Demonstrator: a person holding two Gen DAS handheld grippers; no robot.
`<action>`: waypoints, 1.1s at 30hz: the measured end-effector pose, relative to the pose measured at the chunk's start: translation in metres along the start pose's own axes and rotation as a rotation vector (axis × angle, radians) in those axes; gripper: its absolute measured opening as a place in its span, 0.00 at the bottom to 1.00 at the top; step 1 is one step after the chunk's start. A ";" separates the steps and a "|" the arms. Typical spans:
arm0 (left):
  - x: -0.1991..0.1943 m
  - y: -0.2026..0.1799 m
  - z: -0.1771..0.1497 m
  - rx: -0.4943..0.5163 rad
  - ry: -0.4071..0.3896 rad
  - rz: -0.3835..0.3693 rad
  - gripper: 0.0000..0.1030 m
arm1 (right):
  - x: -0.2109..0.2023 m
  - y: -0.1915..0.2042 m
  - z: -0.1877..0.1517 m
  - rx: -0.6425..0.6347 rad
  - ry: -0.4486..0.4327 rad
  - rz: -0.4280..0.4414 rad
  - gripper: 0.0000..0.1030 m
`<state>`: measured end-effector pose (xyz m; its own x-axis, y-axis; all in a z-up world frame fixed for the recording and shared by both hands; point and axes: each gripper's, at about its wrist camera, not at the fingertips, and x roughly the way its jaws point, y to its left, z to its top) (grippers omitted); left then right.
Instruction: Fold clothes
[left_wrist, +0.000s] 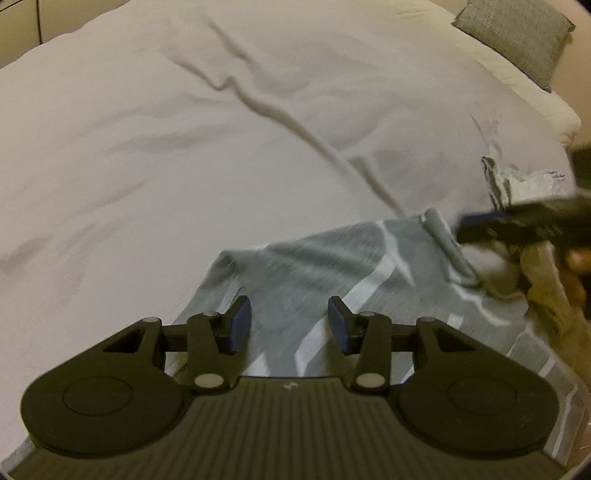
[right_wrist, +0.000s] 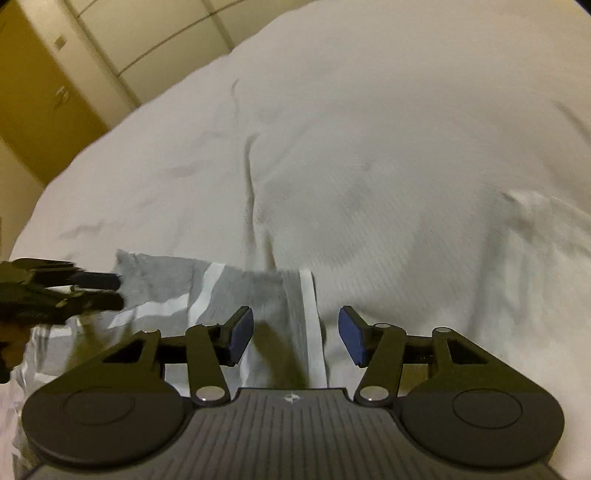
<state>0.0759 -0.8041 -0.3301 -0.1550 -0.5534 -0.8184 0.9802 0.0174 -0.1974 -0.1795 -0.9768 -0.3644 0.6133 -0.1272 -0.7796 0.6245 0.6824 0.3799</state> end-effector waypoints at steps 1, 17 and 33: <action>-0.003 0.001 -0.003 0.004 0.002 0.002 0.39 | 0.008 -0.003 0.004 0.011 0.027 0.019 0.50; -0.003 -0.003 -0.023 0.066 0.035 0.027 0.41 | -0.052 -0.006 -0.009 -0.021 -0.114 -0.302 0.19; 0.002 -0.077 -0.003 0.236 0.007 -0.105 0.42 | -0.063 -0.031 -0.105 0.684 -0.029 0.038 0.16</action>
<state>-0.0004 -0.8040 -0.3184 -0.2579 -0.5364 -0.8036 0.9601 -0.2358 -0.1507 -0.2883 -0.9141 -0.3796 0.6474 -0.1381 -0.7495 0.7616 0.0798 0.6432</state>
